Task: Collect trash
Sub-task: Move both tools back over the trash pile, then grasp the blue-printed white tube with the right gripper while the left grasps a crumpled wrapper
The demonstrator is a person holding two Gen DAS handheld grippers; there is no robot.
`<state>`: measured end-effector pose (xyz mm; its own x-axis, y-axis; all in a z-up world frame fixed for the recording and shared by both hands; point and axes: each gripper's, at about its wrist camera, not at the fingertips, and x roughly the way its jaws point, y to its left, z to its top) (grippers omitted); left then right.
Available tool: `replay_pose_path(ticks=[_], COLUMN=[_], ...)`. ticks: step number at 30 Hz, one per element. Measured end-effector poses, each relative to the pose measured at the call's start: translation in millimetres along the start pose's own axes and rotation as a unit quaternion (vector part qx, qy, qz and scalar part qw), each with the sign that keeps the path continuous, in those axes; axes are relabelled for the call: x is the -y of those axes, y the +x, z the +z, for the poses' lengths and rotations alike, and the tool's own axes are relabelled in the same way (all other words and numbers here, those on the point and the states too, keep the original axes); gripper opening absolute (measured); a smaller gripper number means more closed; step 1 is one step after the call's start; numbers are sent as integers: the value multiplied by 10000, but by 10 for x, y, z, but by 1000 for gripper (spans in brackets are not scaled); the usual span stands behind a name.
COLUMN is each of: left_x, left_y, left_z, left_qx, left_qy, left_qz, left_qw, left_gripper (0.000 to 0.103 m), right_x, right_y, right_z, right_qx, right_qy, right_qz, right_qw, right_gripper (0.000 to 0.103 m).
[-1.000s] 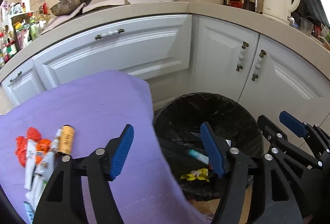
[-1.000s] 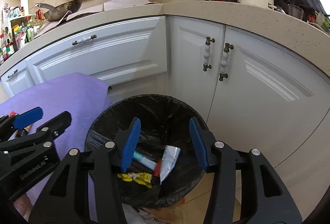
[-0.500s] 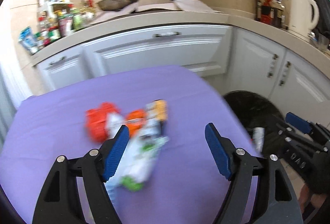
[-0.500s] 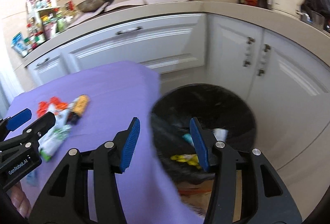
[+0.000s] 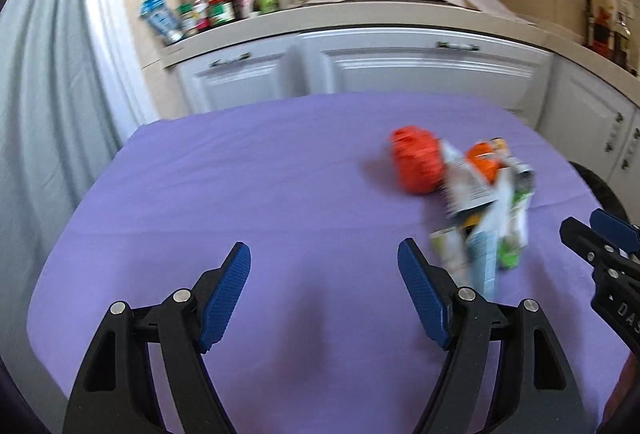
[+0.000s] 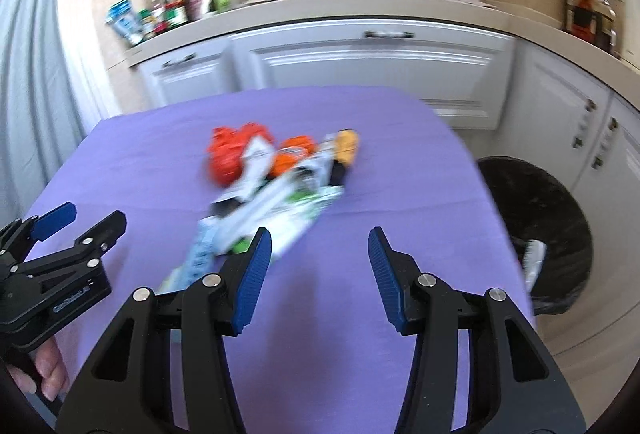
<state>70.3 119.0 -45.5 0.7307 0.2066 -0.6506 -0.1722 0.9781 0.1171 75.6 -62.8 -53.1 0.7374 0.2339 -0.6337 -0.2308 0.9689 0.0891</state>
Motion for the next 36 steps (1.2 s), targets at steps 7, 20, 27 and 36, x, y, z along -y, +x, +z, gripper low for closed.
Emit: replay_pose_path(ticks=[7,20,27,36], left_x=[-416,-710,-676,-501], left_y=[22,105,138,75], left_z=[-122,-271,-288,-267], left_qx=[-60,-224,-269,-195], left_qy=[-182,-328,-319,-230], left_qz=[225,250,108,-24], left_qw=[9996,9989,9991,9995], left_gripper=[74,74,74,74], right_x=[-334,-549,-618,-507], right_y=[0,213,165,70], right_z=[-45,-268,-263,-249], right_qx=[-75,-577,-527,-453], right_qy=[-157,-151,-261,-171], right_qz=[168,350,435,395], right_qw=[9997,9976,9973,9980], right_gripper=[49,38,16,15])
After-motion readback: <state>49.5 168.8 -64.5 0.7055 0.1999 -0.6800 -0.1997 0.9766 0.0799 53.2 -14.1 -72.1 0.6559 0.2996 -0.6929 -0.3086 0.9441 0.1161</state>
